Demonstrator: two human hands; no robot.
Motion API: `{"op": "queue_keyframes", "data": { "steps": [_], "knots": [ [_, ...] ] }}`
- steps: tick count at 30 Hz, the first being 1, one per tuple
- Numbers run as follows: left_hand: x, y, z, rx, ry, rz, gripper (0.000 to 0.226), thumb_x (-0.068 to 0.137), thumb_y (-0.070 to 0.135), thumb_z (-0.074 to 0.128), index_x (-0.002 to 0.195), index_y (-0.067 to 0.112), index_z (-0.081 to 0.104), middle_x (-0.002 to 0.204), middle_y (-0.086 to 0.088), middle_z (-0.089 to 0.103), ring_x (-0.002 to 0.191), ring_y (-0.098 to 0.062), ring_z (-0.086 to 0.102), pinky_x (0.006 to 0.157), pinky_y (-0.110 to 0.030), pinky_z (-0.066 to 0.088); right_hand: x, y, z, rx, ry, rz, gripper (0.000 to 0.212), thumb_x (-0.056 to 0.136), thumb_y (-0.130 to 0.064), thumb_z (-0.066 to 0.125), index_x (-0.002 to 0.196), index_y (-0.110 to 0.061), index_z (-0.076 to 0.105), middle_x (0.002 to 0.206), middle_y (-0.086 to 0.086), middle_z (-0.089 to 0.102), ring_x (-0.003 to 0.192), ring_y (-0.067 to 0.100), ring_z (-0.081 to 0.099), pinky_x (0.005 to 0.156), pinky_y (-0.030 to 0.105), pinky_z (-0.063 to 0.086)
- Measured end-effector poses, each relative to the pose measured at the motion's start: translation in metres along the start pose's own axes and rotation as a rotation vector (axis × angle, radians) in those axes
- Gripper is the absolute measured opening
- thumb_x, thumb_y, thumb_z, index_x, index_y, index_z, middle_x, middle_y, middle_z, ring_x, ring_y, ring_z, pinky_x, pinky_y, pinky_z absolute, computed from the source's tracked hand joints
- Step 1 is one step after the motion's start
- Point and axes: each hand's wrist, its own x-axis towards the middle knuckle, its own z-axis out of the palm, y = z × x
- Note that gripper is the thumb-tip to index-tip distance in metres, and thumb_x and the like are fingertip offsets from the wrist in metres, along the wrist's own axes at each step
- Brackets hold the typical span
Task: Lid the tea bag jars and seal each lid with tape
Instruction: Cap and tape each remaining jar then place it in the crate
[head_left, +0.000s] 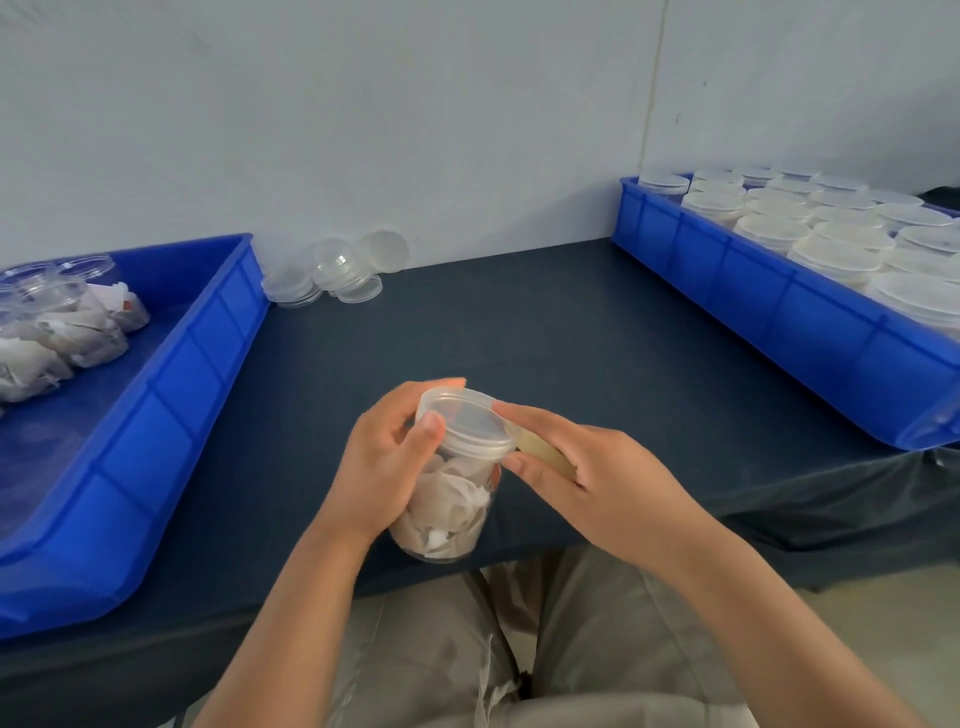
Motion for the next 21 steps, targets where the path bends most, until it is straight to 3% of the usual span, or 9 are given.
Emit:
{"op": "queue_keyframes", "data": {
  "steps": [3, 5, 7, 10, 13, 17, 19, 21],
  "knots": [
    [-0.012, 0.012, 0.01, 0.17, 0.115, 0.018, 0.052, 0.1, 0.066, 0.043, 0.144, 0.041, 0.057, 0.13, 0.04, 0.062, 0.125, 0.012, 0.058, 0.097, -0.01, 0.048, 0.0, -0.003, 0.001, -0.01, 0.041, 0.018, 0.054, 0.101, -0.076, 0.038, 0.152, -0.059, 0.038, 0.083, -0.056, 0.05, 0.081, -0.022, 0.053, 0.062, 0.012, 0.036],
    [-0.021, 0.017, 0.019, 0.274, 0.129, -0.022, 0.069, 0.091, 0.079, 0.05, 0.151, 0.045, 0.046, 0.141, 0.04, 0.052, 0.132, 0.016, 0.048, 0.1, -0.012, 0.046, -0.003, -0.007, 0.003, -0.017, 0.06, 0.013, 0.058, 0.097, -0.08, 0.035, 0.152, -0.059, 0.04, 0.083, -0.053, 0.049, 0.082, -0.024, 0.052, 0.065, 0.01, 0.038],
    [-0.027, 0.021, 0.025, 0.356, 0.178, -0.052, 0.093, 0.07, 0.096, 0.061, 0.149, 0.048, 0.041, 0.142, 0.037, 0.05, 0.13, 0.016, 0.047, 0.092, -0.007, 0.042, -0.005, -0.011, 0.006, -0.02, 0.062, 0.006, 0.056, 0.1, -0.075, 0.037, 0.153, -0.056, 0.042, 0.086, -0.046, 0.053, 0.08, -0.022, 0.051, 0.064, 0.008, 0.039],
    [-0.023, 0.02, 0.021, 0.291, 0.197, -0.089, 0.092, 0.063, 0.095, 0.066, 0.142, 0.052, 0.045, 0.133, 0.041, 0.052, 0.121, 0.017, 0.053, 0.083, 0.001, 0.042, -0.005, -0.012, 0.007, 0.002, 0.027, 0.001, 0.055, 0.102, -0.072, 0.041, 0.155, -0.056, 0.034, 0.102, -0.037, 0.061, 0.079, -0.019, 0.052, 0.064, 0.009, 0.037],
    [-0.016, 0.011, 0.007, 0.124, 0.22, -0.136, 0.08, 0.07, 0.081, 0.067, 0.14, 0.045, 0.053, 0.125, 0.036, 0.06, 0.115, 0.01, 0.062, 0.083, -0.003, 0.049, -0.002, -0.006, 0.006, 0.084, -0.098, 0.002, 0.066, 0.094, -0.08, 0.043, 0.154, -0.065, 0.018, 0.086, -0.037, 0.057, 0.079, -0.011, 0.057, 0.06, 0.014, 0.04],
    [-0.011, 0.003, -0.007, 0.006, 0.096, -0.09, 0.074, 0.077, 0.073, 0.072, 0.14, 0.036, 0.057, 0.126, 0.02, 0.068, 0.119, -0.005, 0.067, 0.087, -0.015, 0.056, 0.002, 0.007, 0.001, 0.089, -0.121, -0.002, 0.065, 0.094, -0.083, 0.038, 0.152, -0.067, 0.014, 0.092, -0.023, 0.06, 0.083, 0.0, 0.061, 0.061, 0.017, 0.044],
    [-0.008, -0.002, -0.01, -0.035, 0.03, -0.075, 0.083, 0.077, 0.08, 0.072, 0.143, 0.032, 0.055, 0.127, 0.013, 0.069, 0.12, -0.011, 0.068, 0.089, -0.017, 0.056, 0.004, 0.015, -0.001, 0.062, -0.111, -0.005, 0.062, 0.095, -0.082, 0.033, 0.152, -0.067, 0.017, 0.087, -0.026, 0.059, 0.086, -0.01, 0.059, 0.062, 0.018, 0.041],
    [-0.006, -0.006, -0.01, -0.077, -0.03, -0.076, 0.094, 0.075, 0.086, 0.07, 0.143, 0.024, 0.055, 0.127, 0.001, 0.07, 0.12, -0.022, 0.069, 0.092, -0.027, 0.059, 0.005, 0.018, -0.003, 0.033, -0.108, -0.015, 0.06, 0.096, -0.08, 0.032, 0.153, -0.068, 0.018, 0.089, -0.044, 0.054, 0.089, -0.023, 0.052, 0.064, 0.016, 0.038]
  ]
}}
